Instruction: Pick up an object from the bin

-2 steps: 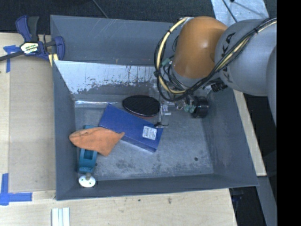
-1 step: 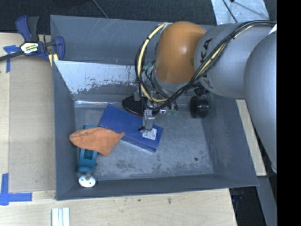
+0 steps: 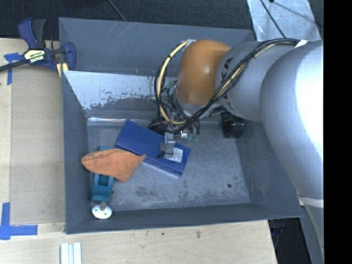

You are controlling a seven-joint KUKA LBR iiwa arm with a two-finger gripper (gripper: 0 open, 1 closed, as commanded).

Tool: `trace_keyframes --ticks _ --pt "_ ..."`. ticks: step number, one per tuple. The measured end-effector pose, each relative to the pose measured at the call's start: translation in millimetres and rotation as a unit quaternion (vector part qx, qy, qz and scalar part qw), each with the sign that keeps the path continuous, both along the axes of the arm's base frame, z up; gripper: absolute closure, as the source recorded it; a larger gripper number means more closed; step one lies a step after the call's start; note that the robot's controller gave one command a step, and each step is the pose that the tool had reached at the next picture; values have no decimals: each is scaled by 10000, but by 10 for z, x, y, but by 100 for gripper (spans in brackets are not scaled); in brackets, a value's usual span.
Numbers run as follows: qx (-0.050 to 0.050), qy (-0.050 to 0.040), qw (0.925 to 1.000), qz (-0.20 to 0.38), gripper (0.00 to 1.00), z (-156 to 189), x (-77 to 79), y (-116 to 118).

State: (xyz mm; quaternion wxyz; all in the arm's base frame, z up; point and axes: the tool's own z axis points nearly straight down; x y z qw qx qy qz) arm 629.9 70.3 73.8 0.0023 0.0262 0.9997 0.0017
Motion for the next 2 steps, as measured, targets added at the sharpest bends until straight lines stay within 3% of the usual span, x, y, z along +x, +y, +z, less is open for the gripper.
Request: trace_keyframes --ticks 1,2 --pt "-15 -82 10000 43 100 23 -424 556" --pt "-15 -82 10000 44 100 23 -424 555"
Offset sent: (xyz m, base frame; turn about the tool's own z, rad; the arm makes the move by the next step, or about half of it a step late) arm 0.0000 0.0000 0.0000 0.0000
